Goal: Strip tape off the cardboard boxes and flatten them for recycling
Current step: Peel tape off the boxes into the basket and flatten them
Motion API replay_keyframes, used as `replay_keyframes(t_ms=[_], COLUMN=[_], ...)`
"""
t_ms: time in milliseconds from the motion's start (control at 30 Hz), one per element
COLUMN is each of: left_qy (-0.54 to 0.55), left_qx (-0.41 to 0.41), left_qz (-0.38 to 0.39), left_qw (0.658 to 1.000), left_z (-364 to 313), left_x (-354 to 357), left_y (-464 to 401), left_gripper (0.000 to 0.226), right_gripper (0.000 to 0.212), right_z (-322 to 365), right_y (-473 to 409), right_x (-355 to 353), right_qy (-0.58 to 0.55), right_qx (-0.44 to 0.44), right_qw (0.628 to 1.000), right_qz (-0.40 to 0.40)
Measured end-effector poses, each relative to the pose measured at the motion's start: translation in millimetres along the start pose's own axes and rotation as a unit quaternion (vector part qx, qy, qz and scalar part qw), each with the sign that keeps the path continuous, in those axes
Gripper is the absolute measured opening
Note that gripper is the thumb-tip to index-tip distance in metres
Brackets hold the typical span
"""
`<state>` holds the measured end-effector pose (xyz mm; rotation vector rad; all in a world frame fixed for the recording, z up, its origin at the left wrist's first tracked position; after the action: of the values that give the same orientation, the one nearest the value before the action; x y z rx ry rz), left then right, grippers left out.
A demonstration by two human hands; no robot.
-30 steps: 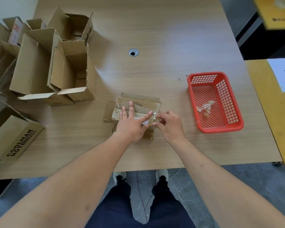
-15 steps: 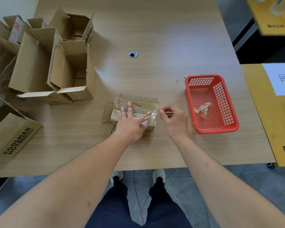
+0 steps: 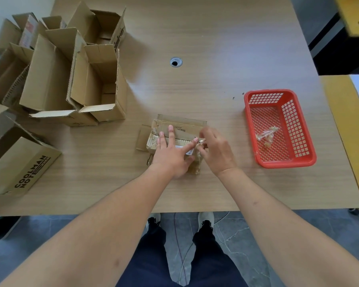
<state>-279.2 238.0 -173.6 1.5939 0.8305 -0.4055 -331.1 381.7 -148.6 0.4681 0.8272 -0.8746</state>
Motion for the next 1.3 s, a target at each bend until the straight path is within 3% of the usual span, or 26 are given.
replay_keyframes(t_ms=[167,300,467,600,700,900,1000,1167,1300], left_qy=[0.000,-0.003,-0.004,-0.007,-0.012,-0.017,-0.022,-0.026,-0.030], left_qx=[0.002,0.002,0.010,0.010,0.010,0.014,0.010,0.012,0.009], left_qz=[-0.003,-0.003,-0.006,-0.002,0.000,-0.004,0.003,0.005,0.009], left_qw=[1.000,1.000,1.000,1.000,1.000,1.000,1.000,1.000,0.999], left_z=[2,2,2,2,1,2,2,2,2], left_x=[1,1,1,0,0,1,0,0,0], left_y=[0,-1,0,0,0,0,0,0,-1], left_gripper=[0.056,0.059,0.060,0.060,0.060,0.059,0.060,0.062,0.062], right_gripper=[0.027,0.015,0.023,0.029,0.013,0.025,0.023,0.039,0.027], right_z=[-5,-7,1,4,-4,-20,-20,-27,-34], right_y=[5,-2,-25,-34,-26,-19,-17,-10,-14], right_x=[6,-10,-33,-20,0,0,0,-3,-3], right_qy=[0.027,0.013,0.073,0.134,0.123,-0.042,-0.068,-0.158,-0.157], right_qx=[0.037,0.063,0.011,-0.039,-0.055,0.060,0.066,0.072,0.114], right_qw=[0.999,0.995,0.986,0.986,0.991,0.997,0.995,0.983,0.980], right_qz=[0.017,-0.078,-0.149,-0.092,-0.025,-0.031,-0.015,0.055,0.046])
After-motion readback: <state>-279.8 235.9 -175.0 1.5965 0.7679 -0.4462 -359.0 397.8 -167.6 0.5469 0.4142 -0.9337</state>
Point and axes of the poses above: each hand's wrist, its own y-axis away from the middle knuckle, its own x-axis out of the palm, z = x × y, the point moved 5 cm from there along -y, towards the middle knuckle, and after that the axes turned 15 degrees about z, right-handed, at the moved point
